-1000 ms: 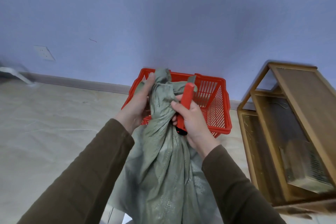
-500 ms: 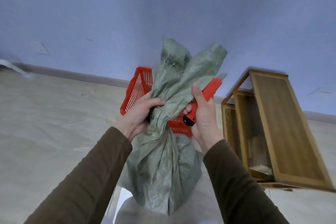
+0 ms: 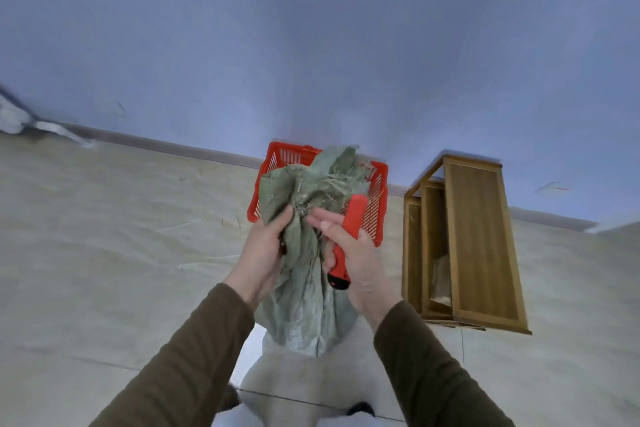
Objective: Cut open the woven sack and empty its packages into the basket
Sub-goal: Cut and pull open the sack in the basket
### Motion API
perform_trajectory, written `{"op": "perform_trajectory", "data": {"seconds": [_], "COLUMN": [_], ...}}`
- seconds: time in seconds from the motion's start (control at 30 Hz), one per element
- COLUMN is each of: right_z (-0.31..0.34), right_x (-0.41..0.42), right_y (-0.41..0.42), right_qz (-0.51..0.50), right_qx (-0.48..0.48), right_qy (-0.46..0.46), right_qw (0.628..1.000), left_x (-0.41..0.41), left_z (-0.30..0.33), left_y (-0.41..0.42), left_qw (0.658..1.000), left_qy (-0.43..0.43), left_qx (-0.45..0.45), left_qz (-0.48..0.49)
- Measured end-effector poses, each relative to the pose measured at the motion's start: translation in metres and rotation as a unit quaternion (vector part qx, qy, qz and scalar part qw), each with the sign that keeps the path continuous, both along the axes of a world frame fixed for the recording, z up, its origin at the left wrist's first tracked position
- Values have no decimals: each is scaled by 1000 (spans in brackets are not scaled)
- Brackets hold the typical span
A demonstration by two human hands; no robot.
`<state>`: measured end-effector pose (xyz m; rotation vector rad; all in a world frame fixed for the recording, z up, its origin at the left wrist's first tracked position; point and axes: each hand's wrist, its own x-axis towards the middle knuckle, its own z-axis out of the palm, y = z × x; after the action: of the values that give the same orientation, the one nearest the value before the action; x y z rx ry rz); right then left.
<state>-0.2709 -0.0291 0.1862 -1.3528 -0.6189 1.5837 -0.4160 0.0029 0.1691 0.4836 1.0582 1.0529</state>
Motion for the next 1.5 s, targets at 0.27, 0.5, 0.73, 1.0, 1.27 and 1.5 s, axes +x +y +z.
{"op": "perform_trajectory", "data": {"seconds": [0.27,0.5,0.73,1.0,1.27,1.5], "right_z": [44,81,81,66,55,46], "right_x": [12,-45,-39,-14,27,56], "right_y": [11,2,-16,-57,-72,-83], "right_qz": [-189,-69,-81,11,-65,-188], "right_qx": [-166,-199,-129,-162,-166,-231], "right_qy": [21,75,-31,11,36,210], "right_qw": [968,975,988,987,983,931], "left_x": [-46,-49,-45,2,35,23], "left_z": [37,68,76,98,81,71], "left_y": [-19,-39,-65,-57,-100,-94], "left_qw": [994,984,963,957,981,942], "left_qy": [-4,51,-27,170,127,-38], "left_qx": [-113,-30,-43,-89,-129,-288], "left_qz": [-6,-166,-265,-216,-68,165]}}
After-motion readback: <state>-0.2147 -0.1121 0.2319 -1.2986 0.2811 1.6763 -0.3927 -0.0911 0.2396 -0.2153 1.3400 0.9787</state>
